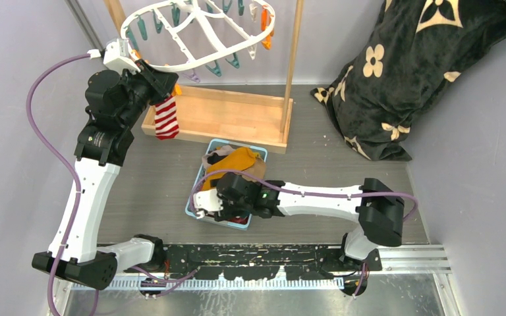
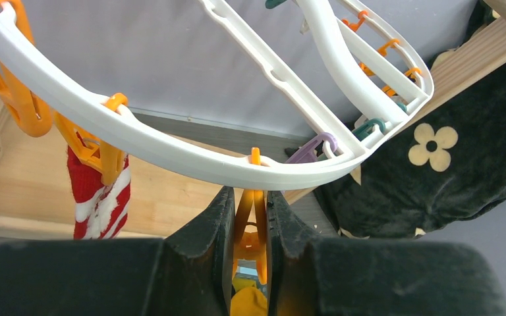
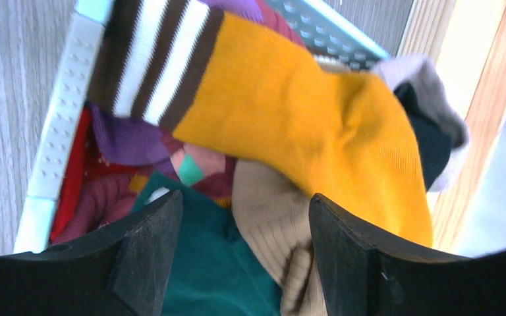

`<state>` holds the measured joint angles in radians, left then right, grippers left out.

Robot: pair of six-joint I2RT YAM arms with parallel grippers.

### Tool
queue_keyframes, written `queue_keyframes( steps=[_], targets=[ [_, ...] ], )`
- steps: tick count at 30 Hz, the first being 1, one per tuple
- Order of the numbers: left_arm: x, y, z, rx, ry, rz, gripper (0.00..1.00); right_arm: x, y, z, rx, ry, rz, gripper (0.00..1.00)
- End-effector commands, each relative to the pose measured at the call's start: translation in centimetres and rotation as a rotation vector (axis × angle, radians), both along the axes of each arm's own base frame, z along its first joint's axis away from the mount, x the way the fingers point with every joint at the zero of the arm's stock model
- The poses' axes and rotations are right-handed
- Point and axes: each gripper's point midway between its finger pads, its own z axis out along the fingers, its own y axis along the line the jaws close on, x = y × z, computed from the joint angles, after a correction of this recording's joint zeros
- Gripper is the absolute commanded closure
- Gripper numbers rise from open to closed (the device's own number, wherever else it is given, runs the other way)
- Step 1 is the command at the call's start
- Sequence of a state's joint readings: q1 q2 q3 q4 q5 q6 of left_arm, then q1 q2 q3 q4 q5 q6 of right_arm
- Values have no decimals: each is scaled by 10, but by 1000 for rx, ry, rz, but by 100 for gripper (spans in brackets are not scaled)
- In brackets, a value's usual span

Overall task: Clip the socks to the hanger
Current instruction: Adjust the sock in the bin.

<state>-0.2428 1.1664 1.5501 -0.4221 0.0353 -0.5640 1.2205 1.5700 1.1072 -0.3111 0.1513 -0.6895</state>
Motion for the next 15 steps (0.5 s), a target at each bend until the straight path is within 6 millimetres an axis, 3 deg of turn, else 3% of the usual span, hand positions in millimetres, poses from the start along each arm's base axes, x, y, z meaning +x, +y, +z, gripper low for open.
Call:
queue_keyframes(
  steps=[1, 12, 15],
  targets=[
    [-10, 0, 24, -1, -73, -13, 91, 2, 33, 18, 48, -178, 109, 26],
    [-9, 0, 22, 2, -68, -11, 91, 3, 40, -22, -134, -319, 254, 29],
    [-9, 0, 22, 4, -69, -13, 91, 5, 47, -21, -98, -350, 256, 32]
  ],
)
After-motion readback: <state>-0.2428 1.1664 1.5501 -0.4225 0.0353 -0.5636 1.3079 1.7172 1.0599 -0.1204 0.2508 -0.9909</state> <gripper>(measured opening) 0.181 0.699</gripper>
